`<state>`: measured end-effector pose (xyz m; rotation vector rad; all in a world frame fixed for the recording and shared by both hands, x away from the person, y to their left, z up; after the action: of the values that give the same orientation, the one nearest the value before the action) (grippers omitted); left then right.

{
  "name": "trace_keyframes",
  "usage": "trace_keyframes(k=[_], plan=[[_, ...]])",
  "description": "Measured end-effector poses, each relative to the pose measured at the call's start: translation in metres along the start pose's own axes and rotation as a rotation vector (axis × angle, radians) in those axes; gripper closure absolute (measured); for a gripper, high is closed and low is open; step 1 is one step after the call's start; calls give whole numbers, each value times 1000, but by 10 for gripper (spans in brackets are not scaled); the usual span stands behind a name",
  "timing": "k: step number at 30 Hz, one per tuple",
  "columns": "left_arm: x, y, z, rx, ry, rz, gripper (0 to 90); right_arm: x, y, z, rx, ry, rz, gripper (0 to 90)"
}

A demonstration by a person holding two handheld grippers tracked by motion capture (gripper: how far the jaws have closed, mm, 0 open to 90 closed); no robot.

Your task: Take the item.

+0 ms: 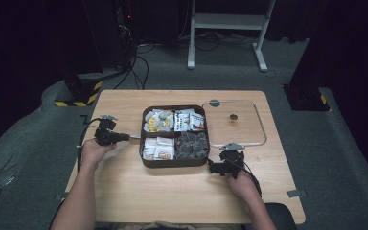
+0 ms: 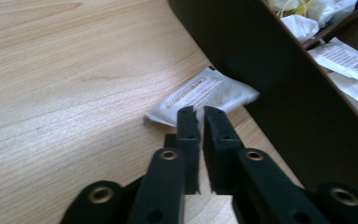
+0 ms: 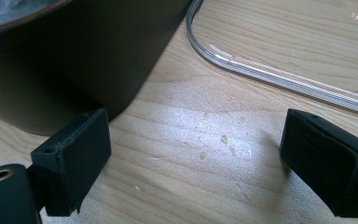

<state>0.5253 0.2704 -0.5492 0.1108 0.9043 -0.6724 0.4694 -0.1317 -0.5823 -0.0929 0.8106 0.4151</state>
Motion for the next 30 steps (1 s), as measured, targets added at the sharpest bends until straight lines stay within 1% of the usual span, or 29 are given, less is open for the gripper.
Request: trace_keyframes(k=[4, 10, 12, 19, 22, 23, 27, 30], plan=[[-2, 0, 0, -5, -9, -2, 779, 0, 0, 0, 0, 0, 0, 85], [-9, 0, 3, -4, -41, 13, 751, 0, 0, 0, 0, 0, 0, 85], [-12, 2, 3, 1, -50, 26, 737, 0, 0, 0, 0, 0, 0, 85], [-23, 11, 0, -20, -81, 66, 670, 0, 0, 0, 0, 1, 0, 85], [-27, 15, -4, -29, -85, 92, 639, 0, 0, 0, 0, 1, 0, 84], [-29, 18, -5, -26, -84, 109, 631, 0, 0, 0, 0, 1, 0, 85], [-33, 24, -11, -35, -77, 136, 608, 0, 0, 0, 0, 1, 0, 85], [-35, 30, -15, -43, -81, 153, 595, 0, 0, 0, 0, 1, 0, 85]])
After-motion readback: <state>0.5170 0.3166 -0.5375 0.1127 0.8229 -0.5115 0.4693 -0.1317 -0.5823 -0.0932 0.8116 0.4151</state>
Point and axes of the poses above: each handheld gripper's, and its own axes: x roughly forward along the jaws, z roughly out of its top, y roughly to its left, the point moved 8 cm from there along x, roughly forward along the jaws, and after that the axes turned 7 degrees about x, right-handed, at the moved point
